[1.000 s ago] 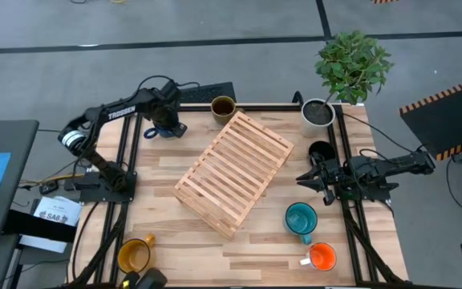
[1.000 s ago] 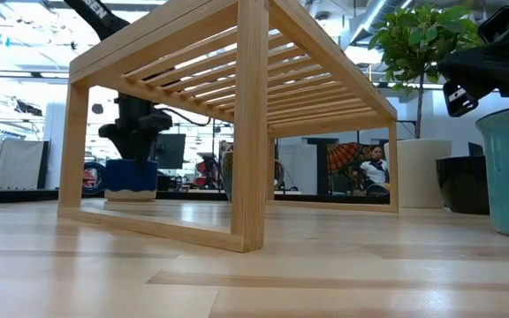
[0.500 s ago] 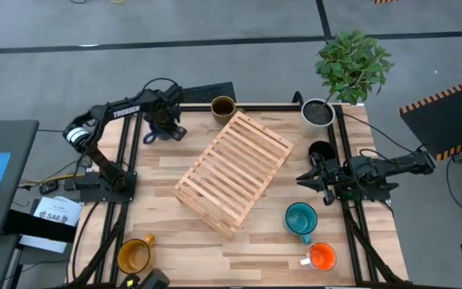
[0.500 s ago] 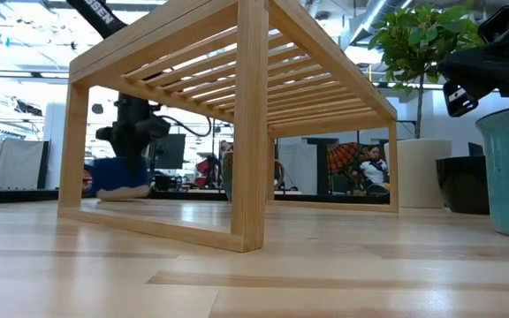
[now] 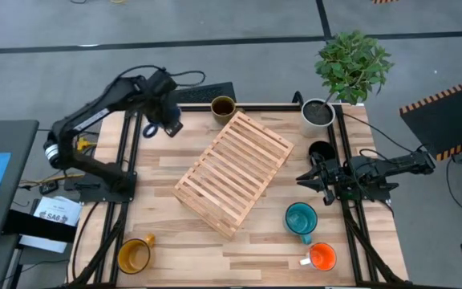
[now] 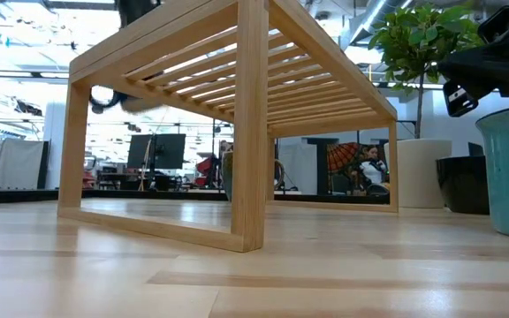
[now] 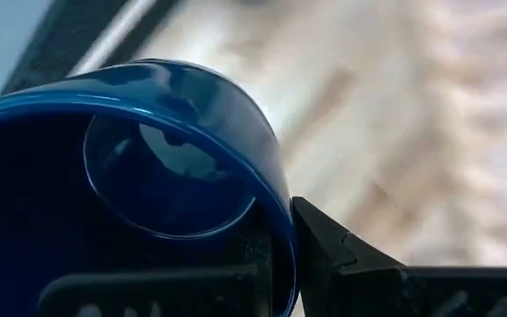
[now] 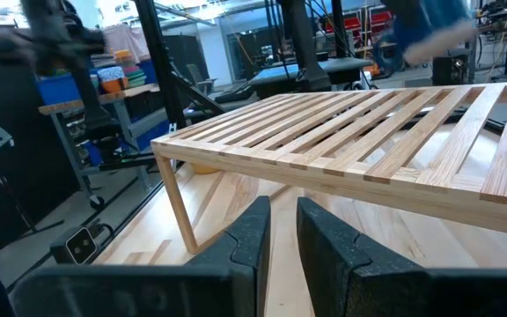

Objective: Place coffee mugs
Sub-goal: Put the dark blue mug on the shelf

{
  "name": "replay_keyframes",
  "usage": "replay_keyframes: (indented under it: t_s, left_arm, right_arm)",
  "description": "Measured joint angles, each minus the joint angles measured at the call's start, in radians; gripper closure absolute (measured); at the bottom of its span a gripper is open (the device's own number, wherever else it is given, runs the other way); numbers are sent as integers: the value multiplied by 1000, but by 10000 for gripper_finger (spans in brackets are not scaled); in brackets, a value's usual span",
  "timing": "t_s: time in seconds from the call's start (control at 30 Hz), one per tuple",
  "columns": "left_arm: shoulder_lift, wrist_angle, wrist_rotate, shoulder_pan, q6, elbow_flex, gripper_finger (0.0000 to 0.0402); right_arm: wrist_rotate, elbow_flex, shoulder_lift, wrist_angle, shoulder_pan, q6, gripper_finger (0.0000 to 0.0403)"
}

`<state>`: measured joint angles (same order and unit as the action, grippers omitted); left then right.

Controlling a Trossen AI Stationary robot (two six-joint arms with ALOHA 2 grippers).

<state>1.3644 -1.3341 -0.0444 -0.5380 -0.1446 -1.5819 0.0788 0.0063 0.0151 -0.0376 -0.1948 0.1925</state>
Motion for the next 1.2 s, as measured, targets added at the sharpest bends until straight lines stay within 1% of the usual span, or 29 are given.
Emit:
replay_keyframes:
  t_s: [0.07, 0.13, 0.27, 0.37, 0.5, 0.6, 0.73, 0.87, 1.0, 1.2]
  left_arm:
    - [1, -75, 1, 126, -58, -81, 396]
    - [10, -98, -20, 262, -118, -154, 396]
    - [49, -104, -78, 510, -253, -226, 396]
    - [88, -91, -88, 644, -360, -254, 396]
    - [148, -92, -95, 767, -441, -263, 395]
    - [195, -88, -95, 822, -432, -276, 394]
    - [259, -89, -93, 853, -362, -288, 393]
    - [307, -97, -52, 853, -302, -288, 392]
    - [334, -116, -44, 851, -263, -288, 392]
    - [341, -144, -35, 832, -258, -289, 391]
  right_arm:
    - [0, 0, 0, 0, 0, 0, 316]
    - [0, 0, 0, 0, 0, 0, 316]
    - [0, 0, 0, 0, 0, 0, 316]
    - [0, 0, 0, 0, 0, 0, 316]
    - [0, 0, 0, 0, 0, 0, 316]
    - [0, 0, 0, 0, 0, 0, 316]
    - [0, 0, 0, 0, 0, 0, 316]
    - [0, 0, 0, 0, 0, 0, 316]
    - [0, 0, 0, 0, 0, 0, 316]
    - [0, 0, 0, 0, 0, 0, 316]
